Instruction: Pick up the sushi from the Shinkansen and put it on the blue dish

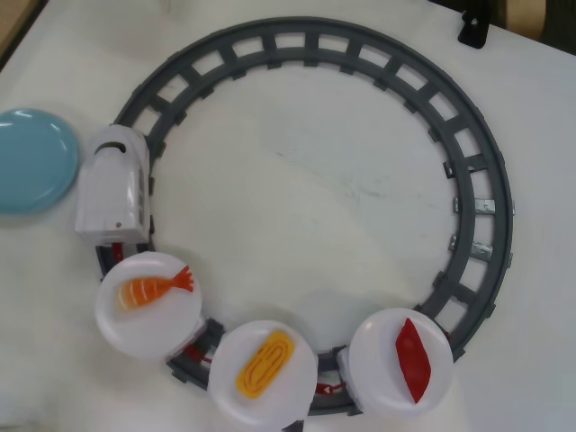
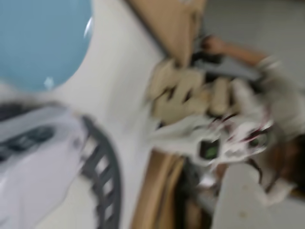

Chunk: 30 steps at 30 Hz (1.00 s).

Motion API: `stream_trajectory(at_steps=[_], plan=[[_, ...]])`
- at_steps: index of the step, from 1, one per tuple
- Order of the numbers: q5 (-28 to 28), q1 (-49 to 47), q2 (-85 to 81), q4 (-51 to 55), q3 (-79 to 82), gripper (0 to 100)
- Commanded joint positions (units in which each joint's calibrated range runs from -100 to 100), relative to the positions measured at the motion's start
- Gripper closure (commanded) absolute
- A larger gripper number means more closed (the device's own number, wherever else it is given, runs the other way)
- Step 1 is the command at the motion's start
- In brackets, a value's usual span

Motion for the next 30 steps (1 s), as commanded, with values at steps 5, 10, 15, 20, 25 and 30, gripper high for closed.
stream_trajectory(at_steps=[5,10,15,20,25,30], plan=[[1.4,5.9,20.8,10.6,-17.9,86],[3.9,8.4,29.3,17.6,-22.6,86],[4.1,10.9,28.6,23.7,-27.2,86],[5.5,11.5,24.3,31.0,-32.2,85],[5.0,11.5,19.1,32.2,-31.1,85],[5.0,11.5,14.2,31.6,-25.9,85]])
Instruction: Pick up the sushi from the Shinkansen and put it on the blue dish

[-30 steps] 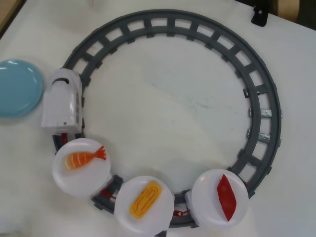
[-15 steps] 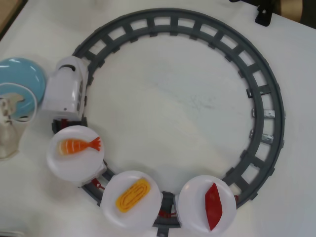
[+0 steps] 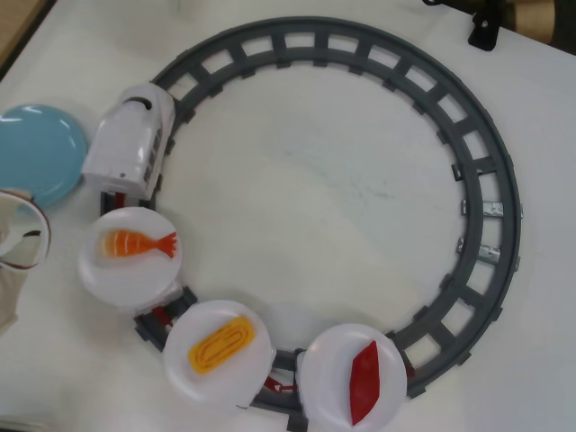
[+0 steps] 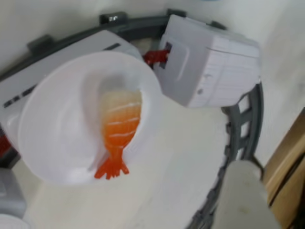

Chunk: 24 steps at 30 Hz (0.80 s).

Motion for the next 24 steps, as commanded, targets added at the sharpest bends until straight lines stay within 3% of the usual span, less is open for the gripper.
stream_trajectory(at_steps=[1,10,14,18,24], plan=[[-0.1,0.3,-4.5,-0.4,2.0,86],[-1.5,0.3,-10.4,-1.7,7.6,85],[-1.4,0.3,-10.4,-2.0,11.3,80],[1.6,0.4,-10.4,-2.0,13.9,80],[5.6,12.4,-10.3,-2.8,12.7,80]])
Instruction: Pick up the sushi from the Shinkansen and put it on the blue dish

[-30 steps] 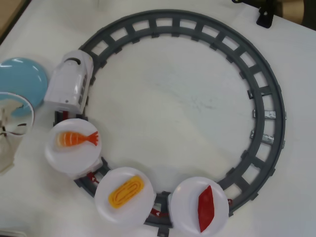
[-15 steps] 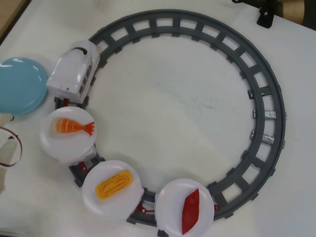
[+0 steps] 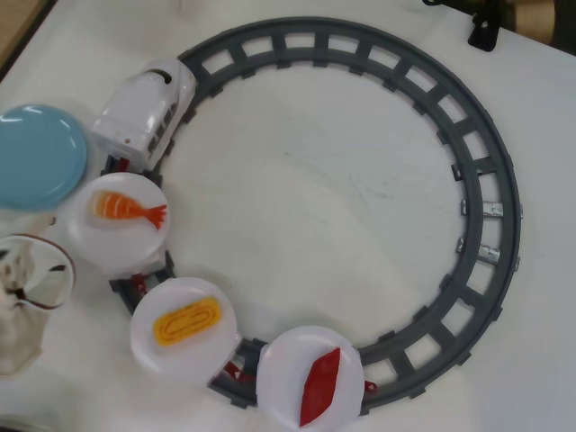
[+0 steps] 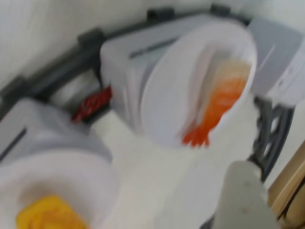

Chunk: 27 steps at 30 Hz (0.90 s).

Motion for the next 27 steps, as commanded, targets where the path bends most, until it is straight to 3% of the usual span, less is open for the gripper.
stream_trajectory(at_steps=[1,11,17,27], plan=[[3.5,8.3,-0.3,-1.0,-1.1,80],[17.6,34.3,7.9,-0.5,-1.1,80],[22.6,43.7,8.5,-0.6,-1.1,80],[36.7,57.4,8.5,-0.9,-0.5,79]])
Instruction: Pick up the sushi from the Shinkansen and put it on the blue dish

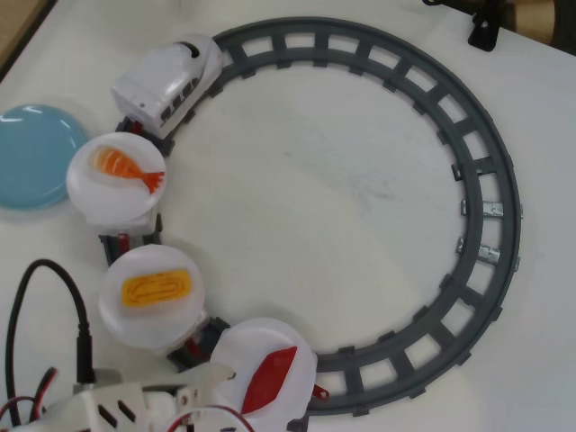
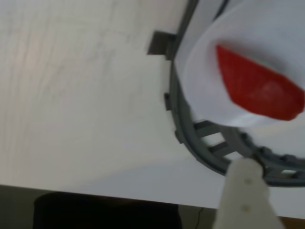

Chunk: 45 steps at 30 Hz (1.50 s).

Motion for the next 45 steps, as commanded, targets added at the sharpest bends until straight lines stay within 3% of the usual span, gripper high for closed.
stream_trajectory(at_steps=[1,5,10,14,18,26,45], plan=[[4.2,4.8,0.3,-0.5,-0.5,79],[7.8,7.5,0.3,-0.4,0.4,79],[7.8,4.7,-0.5,-0.4,3.7,79],[7.5,0.7,-0.5,0.2,6.7,69],[3.8,-6.0,-0.6,0.0,6.8,62],[2.4,-13.4,-0.5,0.1,8.0,61],[3.8,-15.6,-0.5,-8.8,19.3,62]])
